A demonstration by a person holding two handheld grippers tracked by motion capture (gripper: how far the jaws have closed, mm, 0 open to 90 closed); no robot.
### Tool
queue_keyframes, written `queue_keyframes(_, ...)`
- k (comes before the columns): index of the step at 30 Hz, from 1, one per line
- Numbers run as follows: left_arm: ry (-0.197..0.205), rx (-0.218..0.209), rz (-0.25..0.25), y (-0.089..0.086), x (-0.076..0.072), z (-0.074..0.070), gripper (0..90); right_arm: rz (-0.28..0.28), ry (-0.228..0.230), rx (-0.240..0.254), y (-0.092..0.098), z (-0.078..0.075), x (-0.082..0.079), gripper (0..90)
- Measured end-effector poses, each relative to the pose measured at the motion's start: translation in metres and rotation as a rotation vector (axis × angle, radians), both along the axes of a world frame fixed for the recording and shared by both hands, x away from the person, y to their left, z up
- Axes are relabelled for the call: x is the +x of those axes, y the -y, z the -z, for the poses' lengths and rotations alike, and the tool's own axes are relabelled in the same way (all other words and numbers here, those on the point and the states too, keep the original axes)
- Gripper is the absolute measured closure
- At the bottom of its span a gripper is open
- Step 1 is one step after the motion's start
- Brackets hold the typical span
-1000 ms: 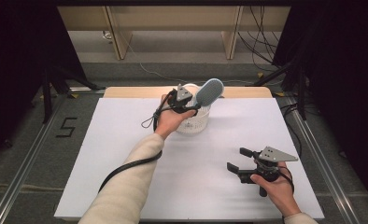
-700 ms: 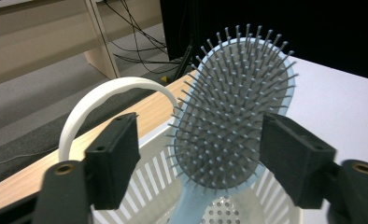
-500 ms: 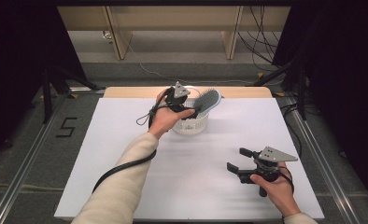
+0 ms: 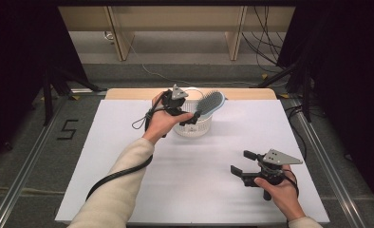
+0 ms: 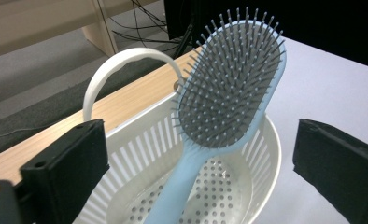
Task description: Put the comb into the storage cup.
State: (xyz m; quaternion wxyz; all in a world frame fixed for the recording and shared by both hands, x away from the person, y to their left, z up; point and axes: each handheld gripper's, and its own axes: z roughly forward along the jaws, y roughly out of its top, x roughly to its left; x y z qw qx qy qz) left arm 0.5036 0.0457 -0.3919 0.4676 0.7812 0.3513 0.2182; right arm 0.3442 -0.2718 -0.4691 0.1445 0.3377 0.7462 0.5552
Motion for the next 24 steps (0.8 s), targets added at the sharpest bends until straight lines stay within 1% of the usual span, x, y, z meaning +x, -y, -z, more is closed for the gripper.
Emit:
queue_keyframes(1,-0.006,-0.006,-0.001,-0.002,-0.001,0.000,1.4,0.001,0.003,0.000,0.000,0.000,0.000,16.0)
queue_keyframes(5,-0.019,0.002,-0.009,-0.008,-0.006,0.001,0.3,0.001,0.000,0.002,-0.001,0.000,0.000,15.9)
queue_keyframes(7,-0.019,0.006,-0.015,-0.012,-0.008,0.001,0.1,0.001,-0.001,0.001,-0.001,0.000,0.000,15.9)
queue_keyframes(13,-0.008,0.007,-0.037,-0.026,-0.016,0.001,0.0,0.003,0.002,0.001,0.000,0.000,0.000,15.9)
queue_keyframes(17,-0.004,0.026,-0.053,-0.036,-0.021,0.001,0.0,0.004,0.002,0.000,0.000,0.000,0.000,15.9)
queue_keyframes(24,0.011,0.038,-0.077,-0.053,-0.032,0.002,0.0,0.006,0.002,-0.002,0.000,0.000,0.000,15.9)
